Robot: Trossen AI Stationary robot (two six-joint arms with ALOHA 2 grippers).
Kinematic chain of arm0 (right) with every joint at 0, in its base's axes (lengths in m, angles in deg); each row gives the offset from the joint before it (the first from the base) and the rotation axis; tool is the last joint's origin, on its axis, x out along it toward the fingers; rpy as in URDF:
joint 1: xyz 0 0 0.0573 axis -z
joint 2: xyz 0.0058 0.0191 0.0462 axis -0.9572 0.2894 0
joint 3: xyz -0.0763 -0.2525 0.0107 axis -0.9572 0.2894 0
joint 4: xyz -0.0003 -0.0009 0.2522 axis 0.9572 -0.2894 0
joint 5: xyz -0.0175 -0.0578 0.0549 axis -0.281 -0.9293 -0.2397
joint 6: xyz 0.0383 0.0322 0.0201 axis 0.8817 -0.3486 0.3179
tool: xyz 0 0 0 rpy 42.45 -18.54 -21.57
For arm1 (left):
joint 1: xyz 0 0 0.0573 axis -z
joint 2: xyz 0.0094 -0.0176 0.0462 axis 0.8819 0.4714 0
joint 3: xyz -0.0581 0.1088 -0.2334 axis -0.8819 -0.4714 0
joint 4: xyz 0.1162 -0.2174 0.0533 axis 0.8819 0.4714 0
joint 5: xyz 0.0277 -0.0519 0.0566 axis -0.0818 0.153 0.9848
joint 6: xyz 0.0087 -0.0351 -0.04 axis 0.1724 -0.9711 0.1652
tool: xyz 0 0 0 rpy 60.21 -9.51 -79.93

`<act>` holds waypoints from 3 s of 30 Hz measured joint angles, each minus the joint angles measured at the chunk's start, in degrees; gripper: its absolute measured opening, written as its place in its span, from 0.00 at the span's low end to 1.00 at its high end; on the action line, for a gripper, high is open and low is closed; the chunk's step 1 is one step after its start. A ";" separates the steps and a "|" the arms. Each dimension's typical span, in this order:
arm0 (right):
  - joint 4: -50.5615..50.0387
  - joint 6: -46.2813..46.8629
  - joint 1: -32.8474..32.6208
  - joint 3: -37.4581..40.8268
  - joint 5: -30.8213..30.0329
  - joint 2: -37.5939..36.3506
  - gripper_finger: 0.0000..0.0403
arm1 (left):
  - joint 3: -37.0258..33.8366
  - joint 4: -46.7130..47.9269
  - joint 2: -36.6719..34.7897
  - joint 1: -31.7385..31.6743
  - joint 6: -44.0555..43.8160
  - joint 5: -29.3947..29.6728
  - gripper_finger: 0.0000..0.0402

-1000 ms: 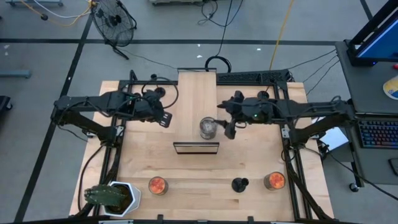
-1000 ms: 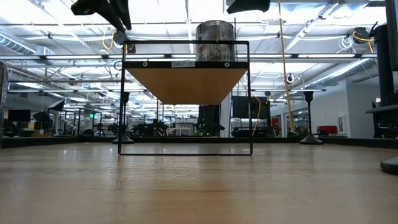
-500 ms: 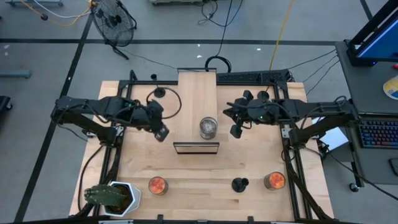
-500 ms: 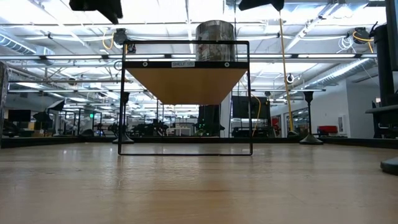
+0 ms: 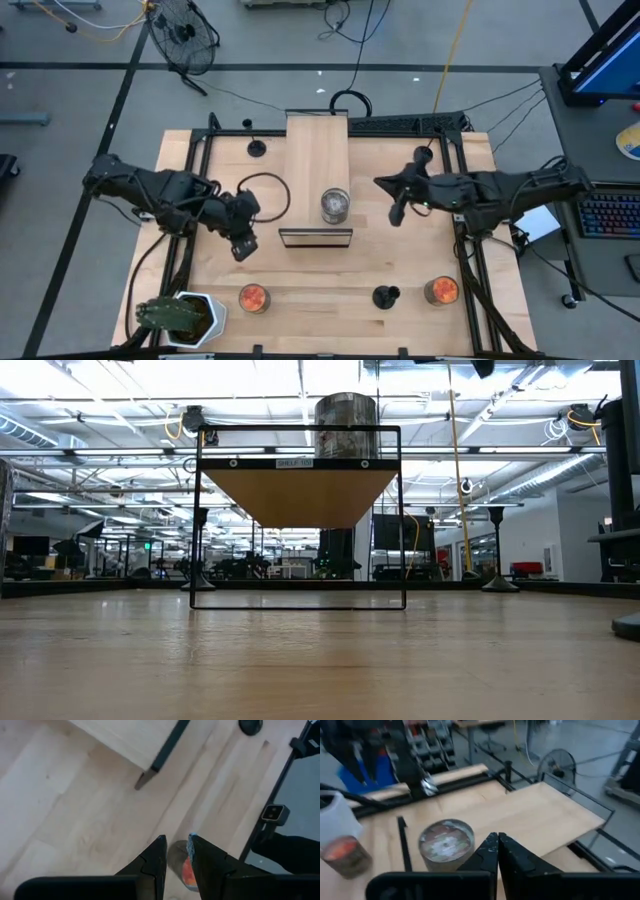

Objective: Pick & Place candle stick holders
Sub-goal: Put the left orange scented candle on the shelf

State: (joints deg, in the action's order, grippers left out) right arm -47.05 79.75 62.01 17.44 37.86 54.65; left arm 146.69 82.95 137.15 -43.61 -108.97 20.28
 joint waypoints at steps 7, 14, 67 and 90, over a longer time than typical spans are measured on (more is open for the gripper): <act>12.46 0.01 -2.07 12.20 0.03 -9.40 0.00 | 0.00 0.03 3.56 3.65 -5.67 0.17 0.22; 14.67 1.28 -5.67 17.82 0.07 -15.01 0.00 | 0.00 0.18 9.25 5.15 -9.65 -0.76 0.22; 15.11 -0.70 -16.38 21.18 0.03 -19.85 0.00 | -12.46 -8.99 23.21 14.77 -15.29 -9.61 0.64; 15.11 -0.68 -16.34 21.18 0.03 -19.82 0.00 | -13.35 -11.15 23.25 14.77 -17.94 -12.18 0.02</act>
State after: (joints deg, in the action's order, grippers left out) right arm -31.94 79.08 45.67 38.62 37.89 34.83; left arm 133.34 71.80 160.41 -28.84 -126.90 8.10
